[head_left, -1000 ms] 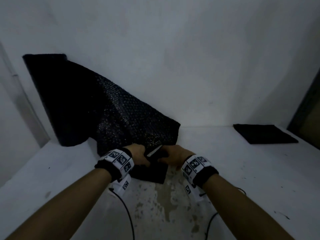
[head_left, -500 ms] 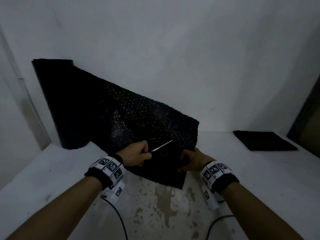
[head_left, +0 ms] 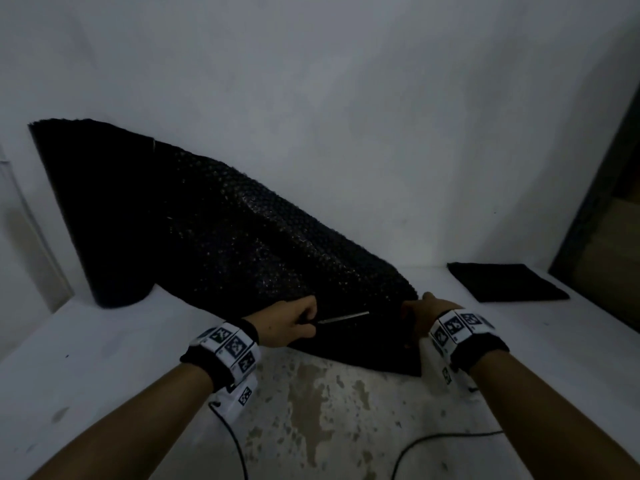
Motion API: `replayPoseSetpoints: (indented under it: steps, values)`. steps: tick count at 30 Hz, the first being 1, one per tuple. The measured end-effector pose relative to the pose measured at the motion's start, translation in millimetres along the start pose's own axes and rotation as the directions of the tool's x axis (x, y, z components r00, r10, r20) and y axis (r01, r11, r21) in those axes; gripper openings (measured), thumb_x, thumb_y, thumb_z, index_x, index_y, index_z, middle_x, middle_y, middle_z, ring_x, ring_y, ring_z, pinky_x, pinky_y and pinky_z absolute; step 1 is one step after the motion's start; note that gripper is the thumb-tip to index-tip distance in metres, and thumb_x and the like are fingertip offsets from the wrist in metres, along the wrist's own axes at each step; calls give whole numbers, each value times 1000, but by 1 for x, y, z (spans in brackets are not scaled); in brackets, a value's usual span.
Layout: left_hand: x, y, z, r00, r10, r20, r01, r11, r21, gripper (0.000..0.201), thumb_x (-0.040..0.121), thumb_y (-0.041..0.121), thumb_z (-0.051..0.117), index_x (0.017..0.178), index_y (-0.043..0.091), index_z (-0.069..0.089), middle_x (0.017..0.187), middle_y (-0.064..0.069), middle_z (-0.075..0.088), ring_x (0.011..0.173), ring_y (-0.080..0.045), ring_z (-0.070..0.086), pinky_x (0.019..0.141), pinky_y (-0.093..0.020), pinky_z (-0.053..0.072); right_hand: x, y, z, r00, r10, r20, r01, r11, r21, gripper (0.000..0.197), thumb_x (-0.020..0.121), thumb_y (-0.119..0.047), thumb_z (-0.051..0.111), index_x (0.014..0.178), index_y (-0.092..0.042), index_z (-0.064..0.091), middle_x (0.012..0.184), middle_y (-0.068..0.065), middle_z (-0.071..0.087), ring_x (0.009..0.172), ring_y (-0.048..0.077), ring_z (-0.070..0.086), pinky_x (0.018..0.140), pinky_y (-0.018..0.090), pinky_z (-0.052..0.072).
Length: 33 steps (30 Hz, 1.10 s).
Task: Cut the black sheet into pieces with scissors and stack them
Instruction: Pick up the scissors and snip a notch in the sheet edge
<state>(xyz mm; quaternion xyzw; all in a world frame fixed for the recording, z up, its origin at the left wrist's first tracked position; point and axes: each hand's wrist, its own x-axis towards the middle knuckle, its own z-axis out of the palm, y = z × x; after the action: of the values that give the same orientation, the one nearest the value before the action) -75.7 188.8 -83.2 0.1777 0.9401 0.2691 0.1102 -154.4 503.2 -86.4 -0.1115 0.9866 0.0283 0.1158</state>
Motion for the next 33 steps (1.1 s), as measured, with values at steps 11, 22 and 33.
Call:
replayPoseSetpoints:
  steps: [11,22,33]
  values:
    - [4,8,4,998,-25,52,24,1000,9,17,99,33,52,91,25,40,74,4,44,63,-12,38,64,-31,37,21,-15,1,990,-139,-35,142,923,358,64,99,-49,53,153,-41,19,156,14,25,140,37,37,116,47,33]
    - [-10,21,-6,977,-107,184,137,978,-159,16,104,29,45,91,20,43,118,-5,68,96,-17,69,75,-32,51,19,-17,-7,976,-145,164,110,973,203,60,68,-69,78,118,-45,55,138,8,31,137,38,28,112,52,35]
    - [31,33,-6,964,108,-244,-134,987,-93,20,102,31,46,107,12,51,118,-10,64,110,-27,60,96,-38,48,27,-25,4,952,-265,153,215,935,282,124,59,-70,83,156,-46,10,167,-6,5,152,22,15,123,43,21]
